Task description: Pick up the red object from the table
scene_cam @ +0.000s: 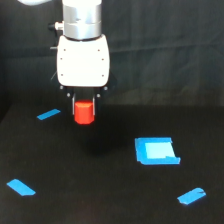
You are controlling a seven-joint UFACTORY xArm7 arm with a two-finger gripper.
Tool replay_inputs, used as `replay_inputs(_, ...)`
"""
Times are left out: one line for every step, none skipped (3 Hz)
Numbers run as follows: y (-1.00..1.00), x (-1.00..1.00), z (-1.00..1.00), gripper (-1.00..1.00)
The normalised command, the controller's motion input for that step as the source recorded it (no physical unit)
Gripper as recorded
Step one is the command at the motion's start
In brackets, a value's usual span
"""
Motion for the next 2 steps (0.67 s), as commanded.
replay_inputs(0.03,-0.04,-0.02,-0.92)
replay_inputs(0.01,0.05,0.05,-1.0)
